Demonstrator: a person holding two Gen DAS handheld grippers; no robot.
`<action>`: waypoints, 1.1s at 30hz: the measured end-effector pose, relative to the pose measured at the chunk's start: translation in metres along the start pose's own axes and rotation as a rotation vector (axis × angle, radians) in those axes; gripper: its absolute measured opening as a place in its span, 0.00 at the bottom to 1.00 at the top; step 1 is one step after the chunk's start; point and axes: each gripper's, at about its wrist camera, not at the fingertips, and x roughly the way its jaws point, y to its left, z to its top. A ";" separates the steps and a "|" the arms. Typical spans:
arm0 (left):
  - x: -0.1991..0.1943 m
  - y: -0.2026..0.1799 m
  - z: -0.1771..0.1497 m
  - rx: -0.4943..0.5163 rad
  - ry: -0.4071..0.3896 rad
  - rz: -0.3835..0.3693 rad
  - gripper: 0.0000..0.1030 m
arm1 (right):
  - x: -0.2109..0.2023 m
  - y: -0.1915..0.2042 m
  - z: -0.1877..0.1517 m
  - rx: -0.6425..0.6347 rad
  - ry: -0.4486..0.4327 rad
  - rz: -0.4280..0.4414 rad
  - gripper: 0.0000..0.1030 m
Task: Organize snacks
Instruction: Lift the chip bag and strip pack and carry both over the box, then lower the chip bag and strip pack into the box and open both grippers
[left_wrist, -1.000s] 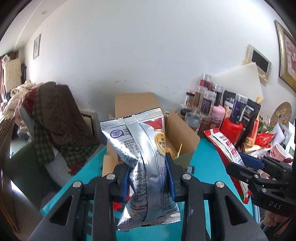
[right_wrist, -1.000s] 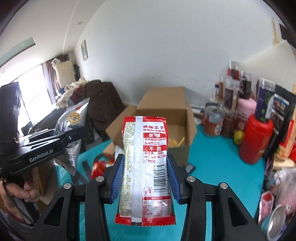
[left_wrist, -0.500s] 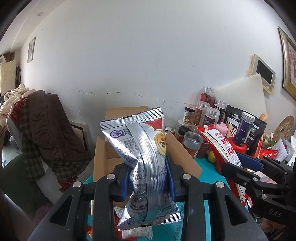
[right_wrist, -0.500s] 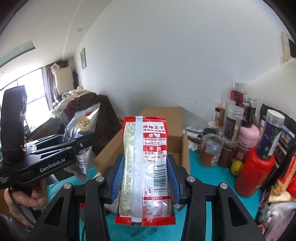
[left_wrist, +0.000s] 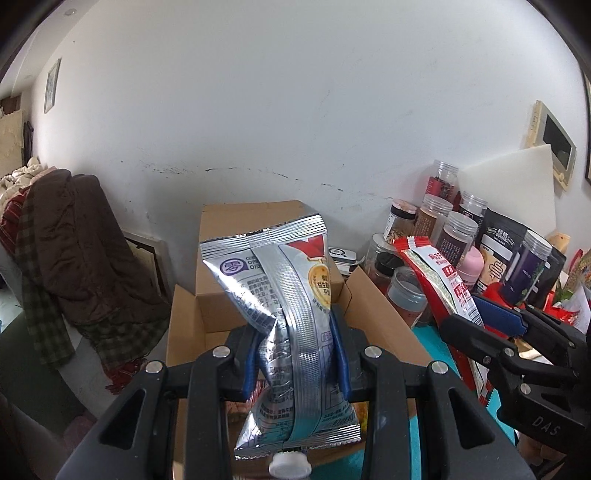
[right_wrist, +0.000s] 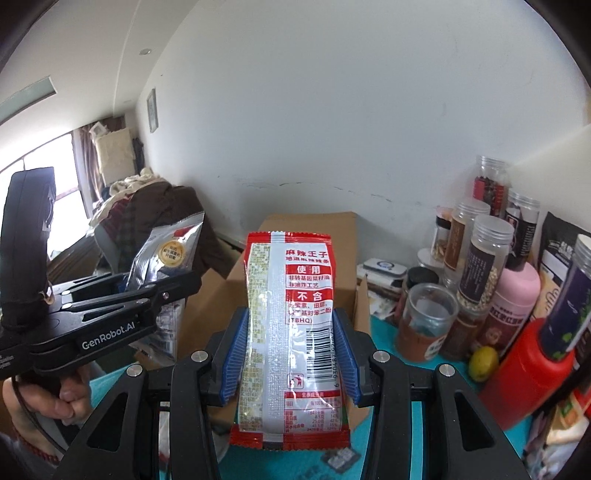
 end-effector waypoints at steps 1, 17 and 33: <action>0.005 0.001 0.003 -0.001 0.000 0.003 0.32 | 0.004 -0.002 0.002 0.001 -0.002 0.000 0.43; 0.082 0.014 0.007 0.007 0.138 0.046 0.32 | 0.085 -0.015 0.013 0.020 0.126 0.024 0.43; 0.137 0.020 -0.007 0.033 0.355 0.157 0.32 | 0.146 -0.020 0.004 0.016 0.372 0.050 0.44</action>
